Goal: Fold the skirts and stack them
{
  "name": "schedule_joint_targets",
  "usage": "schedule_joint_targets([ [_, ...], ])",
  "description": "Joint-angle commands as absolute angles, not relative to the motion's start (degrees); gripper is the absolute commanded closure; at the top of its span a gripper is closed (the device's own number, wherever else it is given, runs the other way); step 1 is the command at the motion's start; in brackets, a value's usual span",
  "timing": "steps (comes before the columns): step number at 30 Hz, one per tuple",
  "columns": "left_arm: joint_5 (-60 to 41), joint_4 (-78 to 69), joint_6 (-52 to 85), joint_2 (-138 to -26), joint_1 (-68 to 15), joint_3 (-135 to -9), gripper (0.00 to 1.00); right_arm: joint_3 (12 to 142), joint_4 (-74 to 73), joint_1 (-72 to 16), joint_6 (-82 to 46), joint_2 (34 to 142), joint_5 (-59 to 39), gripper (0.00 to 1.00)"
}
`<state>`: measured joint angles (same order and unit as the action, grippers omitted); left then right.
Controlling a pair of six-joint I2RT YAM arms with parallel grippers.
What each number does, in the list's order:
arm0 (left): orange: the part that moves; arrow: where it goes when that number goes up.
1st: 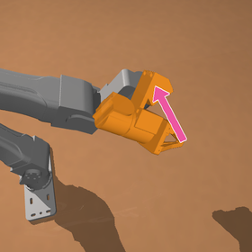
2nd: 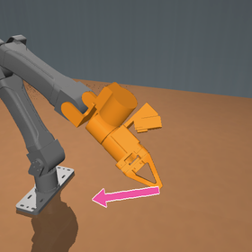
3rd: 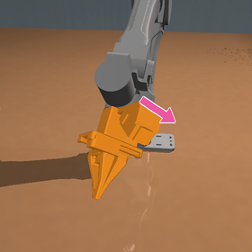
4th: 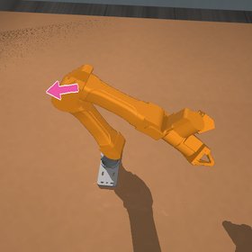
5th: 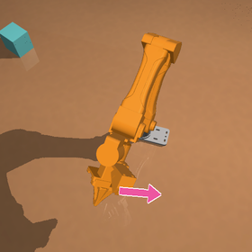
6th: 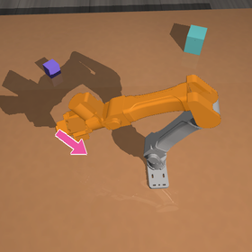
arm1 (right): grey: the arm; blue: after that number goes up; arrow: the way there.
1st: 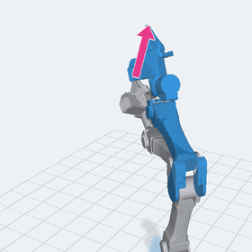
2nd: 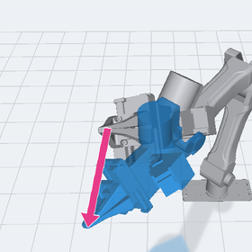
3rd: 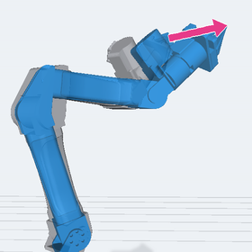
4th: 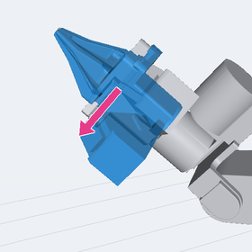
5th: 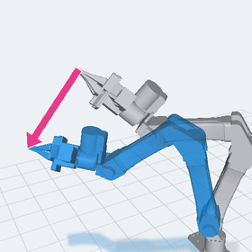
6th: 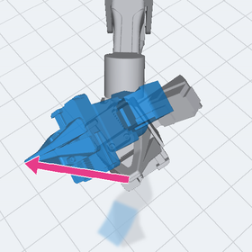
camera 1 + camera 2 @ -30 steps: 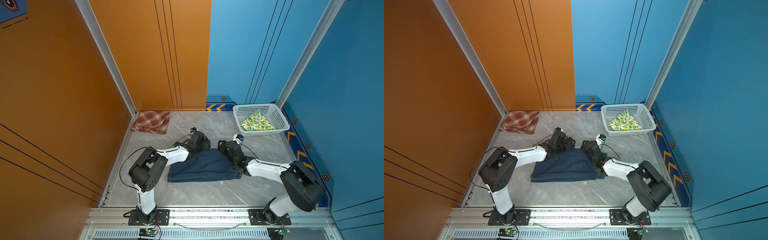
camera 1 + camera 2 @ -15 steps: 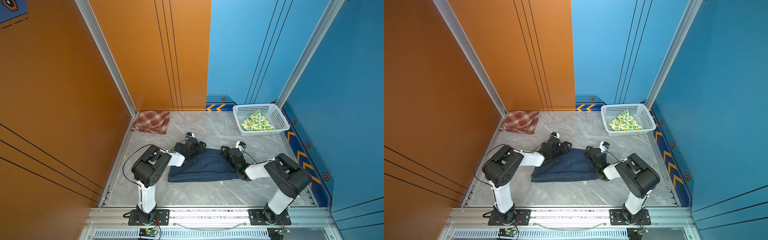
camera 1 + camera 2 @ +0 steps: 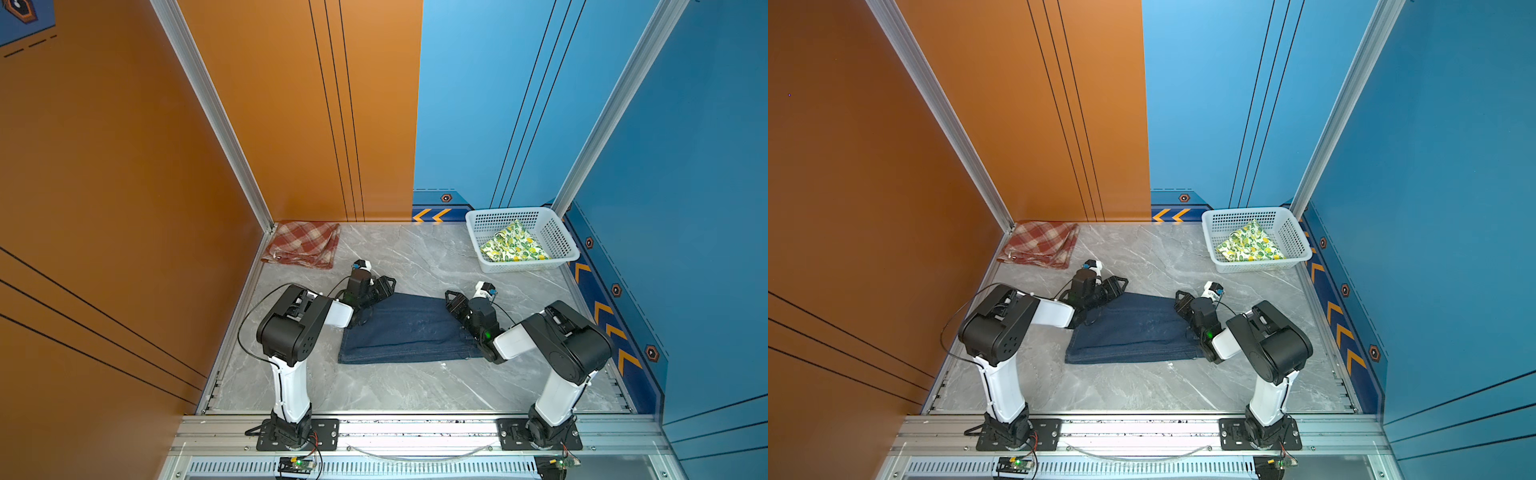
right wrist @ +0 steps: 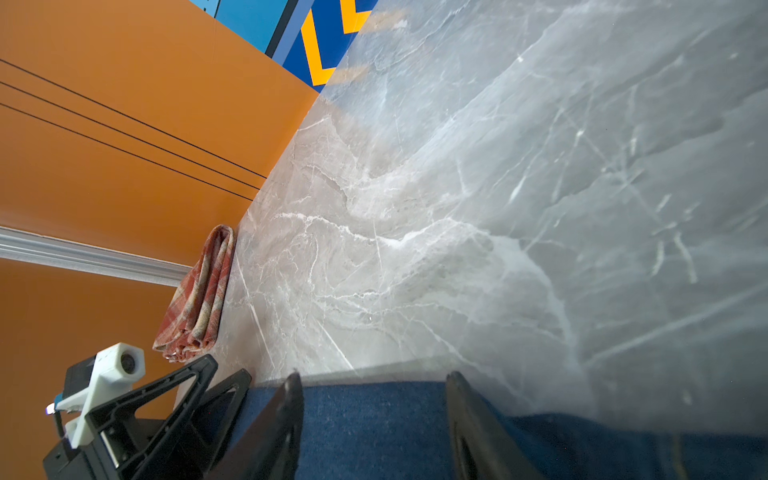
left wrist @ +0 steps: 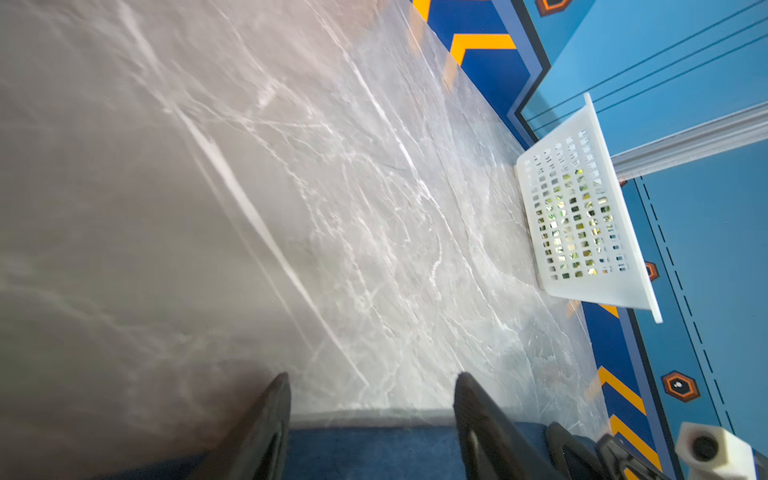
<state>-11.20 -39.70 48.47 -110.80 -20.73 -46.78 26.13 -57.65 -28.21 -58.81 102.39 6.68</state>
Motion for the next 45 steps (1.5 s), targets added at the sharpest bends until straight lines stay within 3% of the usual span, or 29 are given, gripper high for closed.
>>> schedule_joint_targets([
  [1, -12.7, -36.57, 47.64, -110.49, -17.11, -44.78, 0.36, 25.17, -46.58, -26.45, -54.76, 101.04, 10.12, 0.43],
  [12, -17.08, -29.71, 46.88, -102.73, -10.33, -49.05, 0.29, 32.0, -31.97, -25.51, -50.38, 93.58, 9.65, 0.37],
  [24, -4.16, 13.1, 31.31, -84.69, -13.89, -60.6, 0.19, 48.04, -3.19, -24.61, -42.68, 80.23, 6.68, 0.17],
  [35, 5.39, 25.71, 28.04, -81.14, -24.37, -49.99, 0.17, 46.34, 24.83, -18.22, -39.86, 64.96, 1.05, 0.22],
  [40, 7.37, 25.66, 28.65, -83.43, -26.7, -47.86, 0.17, 41.94, 31.22, -14.75, -39.23, 58.99, -1.17, 0.23],
  [45, 7.62, 24.73, 28.43, -87.08, -26.81, -47.78, 0.17, 38.41, 32.28, -11.84, -38.32, 60.01, -7.27, 0.23],
])
